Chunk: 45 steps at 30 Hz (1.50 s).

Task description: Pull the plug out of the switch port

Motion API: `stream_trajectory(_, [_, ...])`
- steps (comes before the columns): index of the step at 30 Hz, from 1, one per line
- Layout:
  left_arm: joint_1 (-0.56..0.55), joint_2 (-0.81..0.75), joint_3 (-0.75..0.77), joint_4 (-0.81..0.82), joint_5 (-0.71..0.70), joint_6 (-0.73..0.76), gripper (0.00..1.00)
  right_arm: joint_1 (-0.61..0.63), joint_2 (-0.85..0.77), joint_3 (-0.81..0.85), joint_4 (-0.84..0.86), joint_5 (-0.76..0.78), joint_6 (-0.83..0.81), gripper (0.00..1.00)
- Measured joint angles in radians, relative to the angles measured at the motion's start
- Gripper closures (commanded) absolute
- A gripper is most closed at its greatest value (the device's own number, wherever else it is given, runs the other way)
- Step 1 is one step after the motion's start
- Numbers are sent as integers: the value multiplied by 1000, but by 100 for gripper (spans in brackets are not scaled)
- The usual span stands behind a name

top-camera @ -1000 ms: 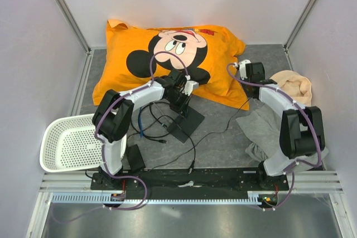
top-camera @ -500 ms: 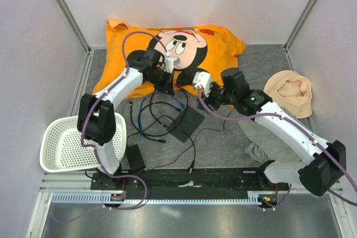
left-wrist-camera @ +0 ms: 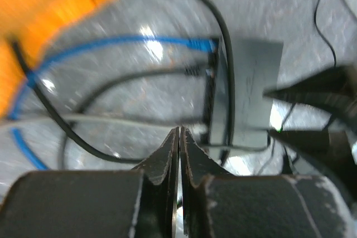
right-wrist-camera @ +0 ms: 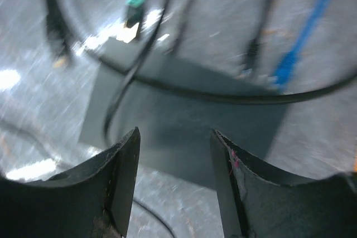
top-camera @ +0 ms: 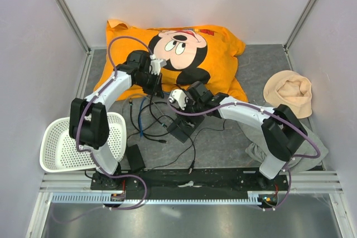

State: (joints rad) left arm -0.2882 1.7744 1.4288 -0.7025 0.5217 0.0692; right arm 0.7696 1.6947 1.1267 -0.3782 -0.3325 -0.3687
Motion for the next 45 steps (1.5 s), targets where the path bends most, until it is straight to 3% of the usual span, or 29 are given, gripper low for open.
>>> stream_trajectory(13, [-15,-27,-232,96,96,-85,87,-7,4,3,111,221,159,37])
stream_trajectory(15, [-29,-25,-253,109,99,-89,87,-16,4,3,111,242,177,40])
stream_trajectory(18, [-57,-6,-268,129,99,-96,98,-43,0,2,107,282,210,46])
stream_trajectory(29, [-128,4,-340,133,27,-98,98,-148,-90,-154,91,352,292,73])
stream_trajectory(45, [-220,-50,-414,152,-64,-71,98,-148,-68,-220,132,336,313,73])
